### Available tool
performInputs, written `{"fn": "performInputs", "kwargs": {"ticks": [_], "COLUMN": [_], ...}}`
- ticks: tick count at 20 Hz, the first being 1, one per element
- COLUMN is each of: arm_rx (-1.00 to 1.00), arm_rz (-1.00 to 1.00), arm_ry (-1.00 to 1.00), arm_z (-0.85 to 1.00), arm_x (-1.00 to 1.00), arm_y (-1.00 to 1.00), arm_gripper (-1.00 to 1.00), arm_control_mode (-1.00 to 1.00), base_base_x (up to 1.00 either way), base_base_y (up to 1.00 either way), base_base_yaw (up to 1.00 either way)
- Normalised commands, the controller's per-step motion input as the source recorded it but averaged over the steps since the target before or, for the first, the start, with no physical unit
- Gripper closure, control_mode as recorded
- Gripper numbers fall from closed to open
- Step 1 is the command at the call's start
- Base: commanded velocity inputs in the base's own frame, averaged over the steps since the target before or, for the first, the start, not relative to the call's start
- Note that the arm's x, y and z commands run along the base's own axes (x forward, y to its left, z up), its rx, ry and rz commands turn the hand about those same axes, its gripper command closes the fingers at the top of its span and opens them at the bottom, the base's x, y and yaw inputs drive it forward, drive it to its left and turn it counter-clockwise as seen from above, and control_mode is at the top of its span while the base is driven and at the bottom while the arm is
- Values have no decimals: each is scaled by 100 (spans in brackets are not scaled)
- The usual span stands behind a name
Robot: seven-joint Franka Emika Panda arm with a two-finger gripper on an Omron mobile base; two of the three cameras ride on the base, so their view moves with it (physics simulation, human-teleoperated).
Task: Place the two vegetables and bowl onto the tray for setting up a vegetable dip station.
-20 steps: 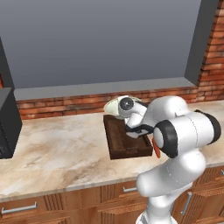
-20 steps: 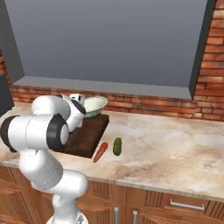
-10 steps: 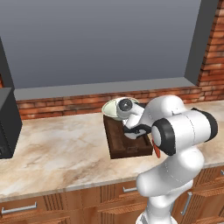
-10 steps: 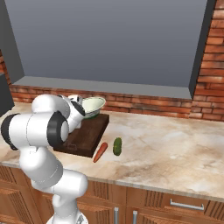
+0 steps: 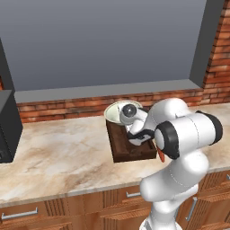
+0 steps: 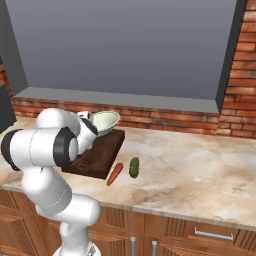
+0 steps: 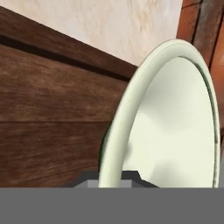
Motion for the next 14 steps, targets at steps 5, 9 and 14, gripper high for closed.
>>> {"fn": "performInputs", "kwargs": {"ticks": [5, 9, 14], "arm_rx": [0, 0, 0], "arm_rz": [2, 1, 0], "arm_ry": [0, -1, -2], "arm_z": [0, -1, -5], "arm_x": [-25, -5, 1], "arm_y": [0, 0, 0], "arm_gripper": [100, 100, 100], "arm_control_mode": [-100, -100, -100], "base_base_x": [0, 0, 0], "base_base_y": [0, 0, 0], "base_base_yaw": [0, 0, 0]}}
